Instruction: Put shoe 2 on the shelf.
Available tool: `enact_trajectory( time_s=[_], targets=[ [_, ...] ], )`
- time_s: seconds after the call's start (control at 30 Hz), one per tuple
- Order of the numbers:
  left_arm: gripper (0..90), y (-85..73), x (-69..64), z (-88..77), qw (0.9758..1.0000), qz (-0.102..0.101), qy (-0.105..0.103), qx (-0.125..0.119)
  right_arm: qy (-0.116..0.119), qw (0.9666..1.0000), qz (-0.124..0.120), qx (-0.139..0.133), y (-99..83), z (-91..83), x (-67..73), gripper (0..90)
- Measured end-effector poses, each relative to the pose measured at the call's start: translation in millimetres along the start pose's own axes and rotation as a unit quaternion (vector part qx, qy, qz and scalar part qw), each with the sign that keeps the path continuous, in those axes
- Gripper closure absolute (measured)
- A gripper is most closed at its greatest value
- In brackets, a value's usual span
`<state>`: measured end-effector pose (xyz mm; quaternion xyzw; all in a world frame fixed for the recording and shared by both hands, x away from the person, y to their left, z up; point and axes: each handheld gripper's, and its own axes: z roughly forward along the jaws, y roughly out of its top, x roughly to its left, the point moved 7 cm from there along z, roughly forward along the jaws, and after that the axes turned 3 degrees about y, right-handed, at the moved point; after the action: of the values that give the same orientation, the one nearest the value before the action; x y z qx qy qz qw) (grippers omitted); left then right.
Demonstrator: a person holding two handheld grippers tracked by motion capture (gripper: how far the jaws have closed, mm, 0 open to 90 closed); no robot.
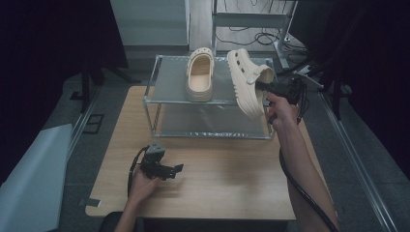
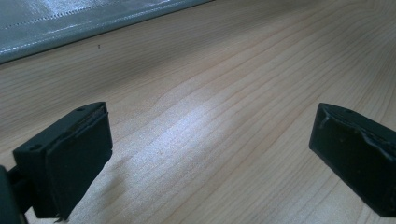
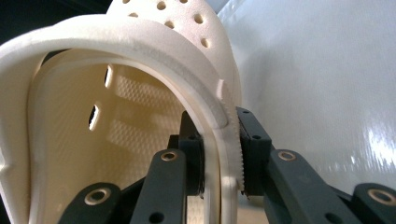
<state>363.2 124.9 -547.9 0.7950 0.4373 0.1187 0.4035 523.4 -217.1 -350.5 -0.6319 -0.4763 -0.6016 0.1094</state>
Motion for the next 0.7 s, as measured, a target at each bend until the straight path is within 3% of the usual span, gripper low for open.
enact_trajectory(
  time_s=[0.37, 0.7],
  targets=[
    [0.0, 1.1, 0.3, 0.1, 1.0, -0.001, -0.003, -0.004, -0.032, 0.999, 0.0, -0.03, 21.9, 22.9, 0.5, 74.6],
    [0.0, 1.6, 2.4, -0.8, 1.0, -0.005, -0.005, -0.006, -0.075, 0.9958, -0.004, -0.051, 34.3, 44.5, -12.3, 74.3]
  ],
)
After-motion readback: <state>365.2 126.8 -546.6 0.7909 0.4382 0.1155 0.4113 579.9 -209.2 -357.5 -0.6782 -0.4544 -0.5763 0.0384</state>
